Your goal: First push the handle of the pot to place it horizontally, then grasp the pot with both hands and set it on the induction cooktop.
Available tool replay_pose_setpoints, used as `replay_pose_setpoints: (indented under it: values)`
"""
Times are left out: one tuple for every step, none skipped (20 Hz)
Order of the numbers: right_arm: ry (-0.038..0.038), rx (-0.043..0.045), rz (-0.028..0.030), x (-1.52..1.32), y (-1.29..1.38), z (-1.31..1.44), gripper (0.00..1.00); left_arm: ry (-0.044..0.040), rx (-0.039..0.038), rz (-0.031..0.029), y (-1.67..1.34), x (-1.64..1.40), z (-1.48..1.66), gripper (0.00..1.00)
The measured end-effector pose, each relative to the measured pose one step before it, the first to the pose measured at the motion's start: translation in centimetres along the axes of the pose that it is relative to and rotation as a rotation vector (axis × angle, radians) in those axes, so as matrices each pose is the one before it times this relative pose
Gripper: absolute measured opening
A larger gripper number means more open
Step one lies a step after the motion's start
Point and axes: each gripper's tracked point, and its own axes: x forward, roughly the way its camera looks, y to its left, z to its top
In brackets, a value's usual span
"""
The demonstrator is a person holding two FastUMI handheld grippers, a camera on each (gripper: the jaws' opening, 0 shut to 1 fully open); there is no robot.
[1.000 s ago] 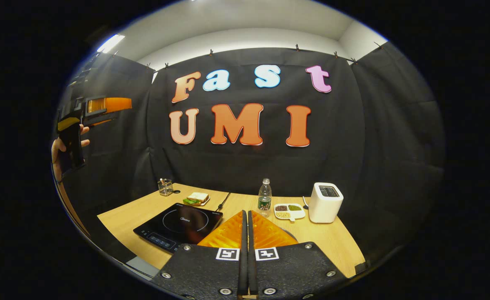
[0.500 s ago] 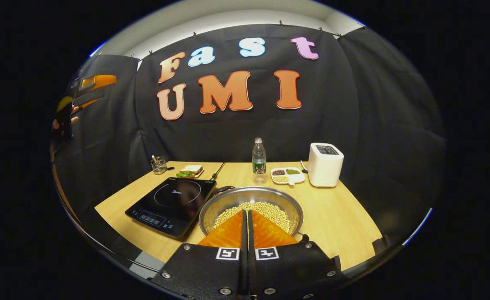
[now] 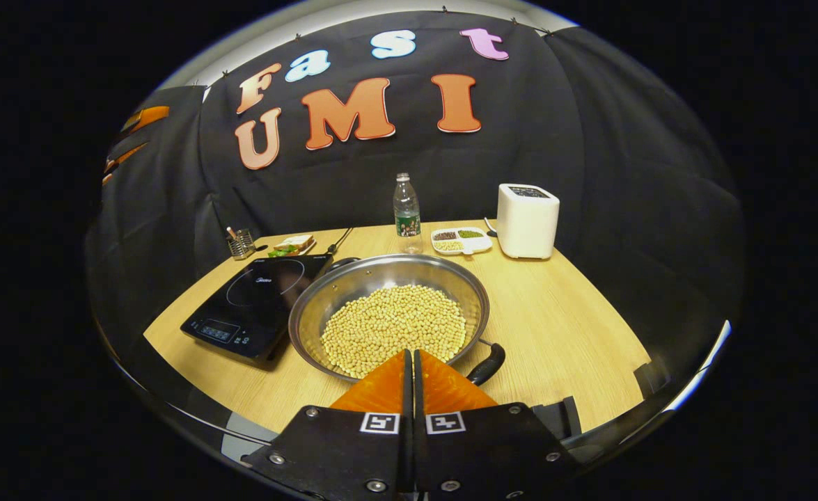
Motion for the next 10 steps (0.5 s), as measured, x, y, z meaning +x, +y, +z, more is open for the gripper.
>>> replay_pose_setpoints:
  values:
    - [0.00961, 0.00423, 0.00265, 0.32, -0.005, -0.306, 0.0, 0.00087, 0.00308, 0.00236, -0.017, 0.08, -0.044, 0.99]
    - [0.00966, 0.00333, 0.00176, 0.336, -0.151, -0.588, 0.0, 0.00105, 0.00209, -0.00046, -0.151, 0.07, -0.094, 0.98]
    - [0.01227, 0.00097, 0.00211, 0.319, -0.093, -0.477, 0.0, 0.00106, 0.00108, -0.00332, -0.074, -0.073, -0.064, 0.98]
    - [0.01188, 0.00287, 0.00133, 0.405, -0.112, -0.558, 0.0, 0.00142, 0.00016, -0.00348, -0.124, 0.074, -0.033, 0.98]
    - [0.01165, 0.00374, 0.00319, 0.294, -0.088, -0.294, 0.0, 0.0012, -0.00022, -0.0029, -0.134, -0.021, -0.002, 0.99]
    - [0.00892, 0.00565, 0.00295, 0.343, -0.067, -0.276, 0.0, 0.0003, 0.00038, -0.00191, -0.066, 0.052, -0.102, 0.99]
    - [0.0083, 0.00392, 0.00161, 0.336, -0.089, -0.155, 0.0, 0.00029, 0.00238, -0.0001, -0.001, 0.11, 0.003, 0.98]
    - [0.01116, 0.00104, 0.00068, 0.261, -0.122, -0.257, 0.0, 0.00091, 0.00389, 0.0012, -0.049, 0.07, -0.118, 0.98]
    - [-0.01176, 0.00509, -0.00129, 0.055, -0.195, 0.224, 0.0, 0.00277, 0.00163, 0.00005, -0.131, 0.091, -0.147, 0.98]
    - [-0.00193, -0.00213, -0.00977, 0.081, -0.434, 0.193, 0.0, 0.00287, 0.00009, -0.00264, -0.127, 0.097, -0.1, 0.98]
